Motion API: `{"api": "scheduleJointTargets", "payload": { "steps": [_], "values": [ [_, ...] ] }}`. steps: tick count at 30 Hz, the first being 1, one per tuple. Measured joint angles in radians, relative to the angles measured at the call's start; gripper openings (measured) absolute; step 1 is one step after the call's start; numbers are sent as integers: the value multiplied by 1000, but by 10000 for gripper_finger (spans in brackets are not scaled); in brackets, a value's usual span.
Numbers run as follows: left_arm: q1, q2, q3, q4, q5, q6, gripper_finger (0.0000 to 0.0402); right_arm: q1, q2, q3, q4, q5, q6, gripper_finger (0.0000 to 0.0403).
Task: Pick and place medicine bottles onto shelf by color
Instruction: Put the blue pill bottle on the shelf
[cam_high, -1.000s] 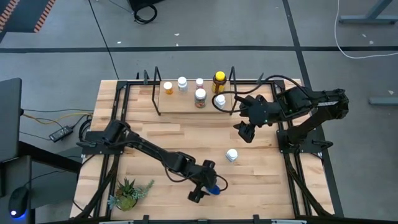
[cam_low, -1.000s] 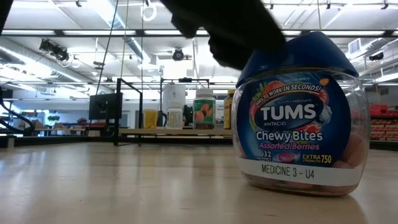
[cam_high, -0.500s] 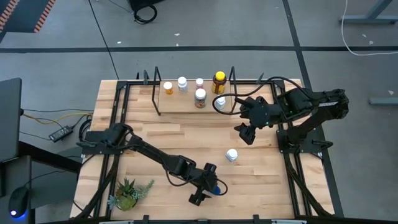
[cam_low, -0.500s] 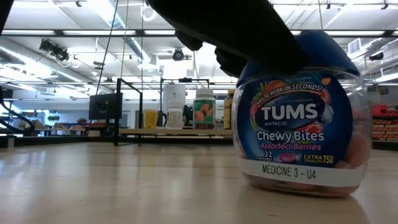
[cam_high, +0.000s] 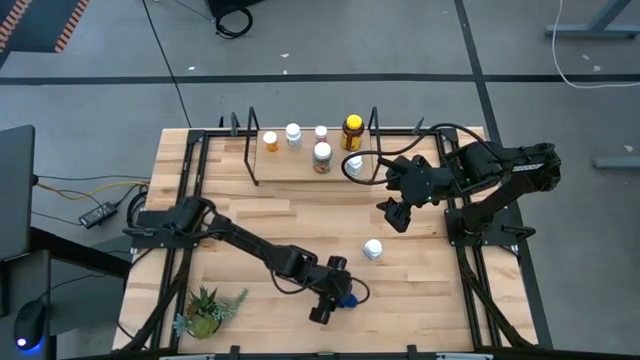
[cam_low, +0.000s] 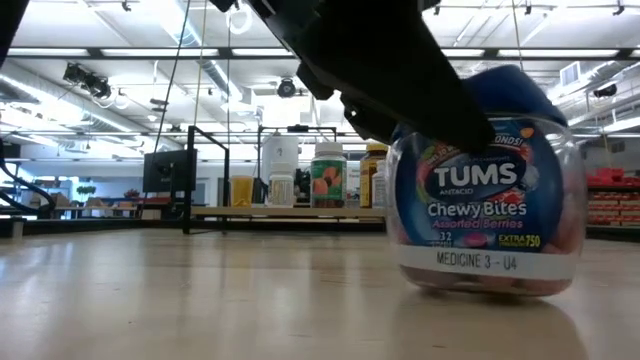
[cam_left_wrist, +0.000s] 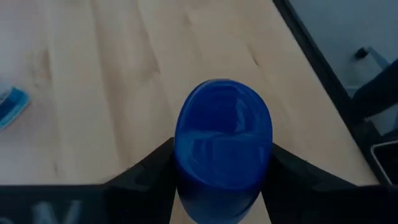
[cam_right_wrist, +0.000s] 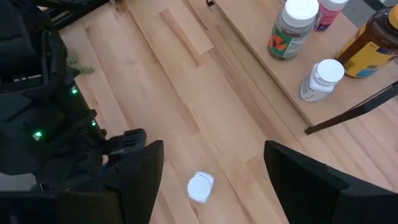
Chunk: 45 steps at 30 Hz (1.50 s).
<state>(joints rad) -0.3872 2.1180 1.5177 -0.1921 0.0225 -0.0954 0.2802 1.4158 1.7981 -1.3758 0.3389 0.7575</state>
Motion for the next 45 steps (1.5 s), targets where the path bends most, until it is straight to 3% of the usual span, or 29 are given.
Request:
{"api": "scheduleJointTargets", "payload": {
  "steps": [9,15,20,28,33,40,45],
  "values": [
    [42,-44,0,-65,-43,-20,218,0,0,0,-3,-16,2,282],
    [90,-88,0,-225,-56,-60,190,0,0,0,-16,-26,2,282],
    [152,-127,0,-341,-81,-175,190,0,1,0,-24,-26,3,282],
    [247,-233,-13,-407,-260,-240,192,-3,1,0,-38,2,3,282],
    [304,-339,-119,-390,-298,-252,197,-3,1,0,-74,23,14,282],
    [383,-524,-361,-219,-339,-302,194,-5,0,0,-83,128,46,282],
    [470,-575,-456,-101,-429,-333,204,-36,0,0,-73,169,61,282]
  ]
}}
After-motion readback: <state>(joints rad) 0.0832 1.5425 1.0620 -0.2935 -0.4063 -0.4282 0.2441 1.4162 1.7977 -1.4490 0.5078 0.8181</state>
